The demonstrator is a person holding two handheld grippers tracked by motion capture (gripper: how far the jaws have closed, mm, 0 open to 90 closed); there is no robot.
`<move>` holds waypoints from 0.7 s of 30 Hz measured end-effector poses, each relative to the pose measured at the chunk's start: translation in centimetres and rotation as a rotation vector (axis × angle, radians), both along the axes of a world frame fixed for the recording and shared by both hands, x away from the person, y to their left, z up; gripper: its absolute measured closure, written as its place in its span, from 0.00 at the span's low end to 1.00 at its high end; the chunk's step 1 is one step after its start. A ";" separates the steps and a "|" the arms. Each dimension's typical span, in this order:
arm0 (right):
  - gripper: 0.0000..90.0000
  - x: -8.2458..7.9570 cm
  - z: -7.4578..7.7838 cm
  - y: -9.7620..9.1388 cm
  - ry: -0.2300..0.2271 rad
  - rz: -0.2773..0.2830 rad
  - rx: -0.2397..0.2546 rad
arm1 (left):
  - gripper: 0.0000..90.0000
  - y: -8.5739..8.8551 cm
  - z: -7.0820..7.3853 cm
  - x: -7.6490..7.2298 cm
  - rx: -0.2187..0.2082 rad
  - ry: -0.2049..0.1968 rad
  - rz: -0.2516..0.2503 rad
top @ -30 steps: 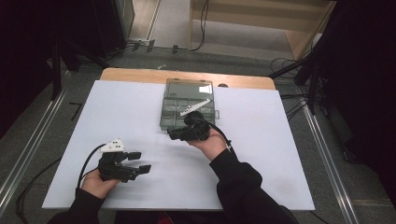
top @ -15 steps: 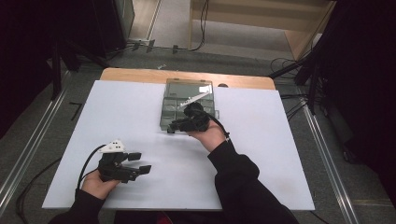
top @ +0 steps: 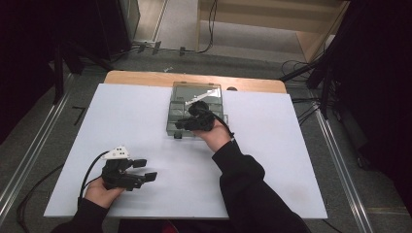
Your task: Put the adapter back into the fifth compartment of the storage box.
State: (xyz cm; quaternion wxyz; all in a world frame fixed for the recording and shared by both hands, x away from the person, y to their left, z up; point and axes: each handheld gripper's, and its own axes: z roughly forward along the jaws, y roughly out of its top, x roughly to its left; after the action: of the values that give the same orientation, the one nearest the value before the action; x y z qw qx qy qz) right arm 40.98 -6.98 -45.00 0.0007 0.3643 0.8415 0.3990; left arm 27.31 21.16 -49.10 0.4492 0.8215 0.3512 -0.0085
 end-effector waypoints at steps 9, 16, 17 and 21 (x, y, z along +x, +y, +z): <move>0.83 1.0 -0.5 0.4 -0.009 -0.019 0.002 | 0.29 0.1 0.0 0.0 0.000 0.002 0.002; 0.82 1.4 -1.1 0.8 -0.010 -0.035 -0.002 | 0.29 0.1 0.0 -0.1 0.001 0.001 0.002; 0.82 1.5 -1.1 0.8 -0.009 -0.038 -0.003 | 0.29 0.1 0.0 -0.1 0.002 0.000 0.002; 0.82 1.7 -1.4 0.8 -0.008 -0.045 0.002 | 0.29 0.1 0.0 -0.1 0.001 0.000 0.001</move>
State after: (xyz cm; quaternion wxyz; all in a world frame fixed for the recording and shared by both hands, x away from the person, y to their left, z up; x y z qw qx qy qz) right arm 42.63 -6.13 -46.36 0.0126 0.3814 0.8326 0.4014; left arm 27.22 21.22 -49.14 0.4487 0.8216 0.3515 -0.0080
